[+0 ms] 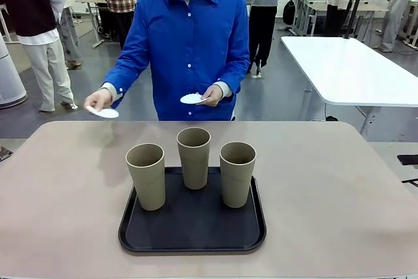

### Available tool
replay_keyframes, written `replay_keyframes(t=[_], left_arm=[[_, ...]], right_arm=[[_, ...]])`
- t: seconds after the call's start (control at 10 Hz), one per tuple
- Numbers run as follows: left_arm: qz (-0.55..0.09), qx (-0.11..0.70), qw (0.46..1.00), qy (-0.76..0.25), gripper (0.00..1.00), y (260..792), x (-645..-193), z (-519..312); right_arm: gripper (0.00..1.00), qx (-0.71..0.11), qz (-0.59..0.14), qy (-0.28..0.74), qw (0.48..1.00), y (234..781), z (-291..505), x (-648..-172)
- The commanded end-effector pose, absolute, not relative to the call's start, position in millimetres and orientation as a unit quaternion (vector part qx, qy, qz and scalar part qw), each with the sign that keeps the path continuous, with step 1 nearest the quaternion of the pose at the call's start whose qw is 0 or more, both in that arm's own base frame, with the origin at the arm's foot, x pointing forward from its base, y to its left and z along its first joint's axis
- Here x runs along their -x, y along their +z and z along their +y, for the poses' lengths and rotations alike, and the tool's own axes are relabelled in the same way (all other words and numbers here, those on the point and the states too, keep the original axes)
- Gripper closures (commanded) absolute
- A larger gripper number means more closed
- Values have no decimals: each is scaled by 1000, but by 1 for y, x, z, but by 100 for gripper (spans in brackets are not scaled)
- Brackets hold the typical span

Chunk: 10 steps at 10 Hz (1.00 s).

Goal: Place coasters on the table and set cups on them.
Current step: Pick up one Reusable plastic cup and place it on a coaster set by the human.

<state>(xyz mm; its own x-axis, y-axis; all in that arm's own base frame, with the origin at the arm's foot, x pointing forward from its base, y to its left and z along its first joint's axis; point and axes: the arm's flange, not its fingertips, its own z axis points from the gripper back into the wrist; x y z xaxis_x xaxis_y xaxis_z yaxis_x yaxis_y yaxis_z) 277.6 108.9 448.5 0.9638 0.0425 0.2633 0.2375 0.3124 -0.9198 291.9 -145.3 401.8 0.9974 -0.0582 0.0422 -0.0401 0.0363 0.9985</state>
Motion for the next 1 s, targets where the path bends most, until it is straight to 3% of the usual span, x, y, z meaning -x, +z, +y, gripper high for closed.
replay_keyframes(t=[0.0, 0.9], left_arm=[[-121, 586, 799, -63, 0, 450, -276, 109], [-121, 586, 799, -63, 0, 450, -276, 109]], right_arm=[[0, -698, -37, -6, 716, 402, -145, -293], [0, -698, -37, -6, 716, 402, -145, -293]])
